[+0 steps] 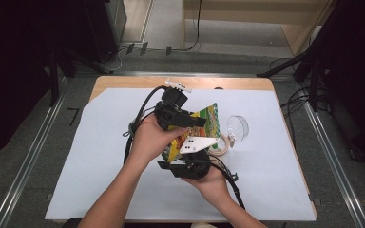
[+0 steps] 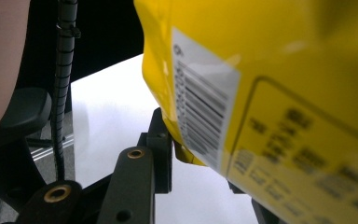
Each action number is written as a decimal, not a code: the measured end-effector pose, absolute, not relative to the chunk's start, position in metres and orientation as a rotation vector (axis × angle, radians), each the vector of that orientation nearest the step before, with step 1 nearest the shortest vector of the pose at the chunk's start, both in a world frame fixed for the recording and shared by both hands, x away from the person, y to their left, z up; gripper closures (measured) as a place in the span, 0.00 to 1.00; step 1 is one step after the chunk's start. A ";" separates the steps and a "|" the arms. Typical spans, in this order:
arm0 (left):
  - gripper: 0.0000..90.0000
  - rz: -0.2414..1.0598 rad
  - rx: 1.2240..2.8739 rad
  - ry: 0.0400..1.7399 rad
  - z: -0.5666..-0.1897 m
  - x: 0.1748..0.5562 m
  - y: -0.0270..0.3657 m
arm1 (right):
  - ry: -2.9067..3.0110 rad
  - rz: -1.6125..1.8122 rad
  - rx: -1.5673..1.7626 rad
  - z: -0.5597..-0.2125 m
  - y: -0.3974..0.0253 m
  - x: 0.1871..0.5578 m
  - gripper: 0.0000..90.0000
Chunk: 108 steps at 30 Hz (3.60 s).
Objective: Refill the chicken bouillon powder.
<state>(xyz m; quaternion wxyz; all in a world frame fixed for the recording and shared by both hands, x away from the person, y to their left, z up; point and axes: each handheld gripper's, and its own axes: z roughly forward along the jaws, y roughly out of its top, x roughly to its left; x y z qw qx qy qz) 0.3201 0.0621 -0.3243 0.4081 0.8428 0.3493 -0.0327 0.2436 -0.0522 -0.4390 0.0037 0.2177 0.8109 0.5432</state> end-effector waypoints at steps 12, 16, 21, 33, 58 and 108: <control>0.80 -0.071 2.131 0.875 -0.323 0.317 0.058 | 2.539 1.698 0.691 -0.441 -0.053 0.245 0.78; 0.79 -0.061 2.130 0.869 -0.323 0.315 0.057 | 2.540 1.701 0.695 -0.442 -0.053 0.245 0.78; 0.80 -0.068 2.131 0.867 -0.323 0.316 0.057 | 2.540 1.699 0.699 -0.442 -0.054 0.245 0.78; 0.81 -0.120 2.116 0.895 -0.324 0.326 0.060 | 2.536 1.701 0.690 -0.438 -0.054 0.245 0.77; 0.82 -0.127 2.119 0.911 -0.325 0.328 0.061 | 2.540 1.698 0.681 -0.438 -0.053 0.246 0.77; 0.82 -0.104 2.119 0.918 -0.323 0.328 0.063 | 2.540 1.693 0.657 -0.437 -0.051 0.248 0.77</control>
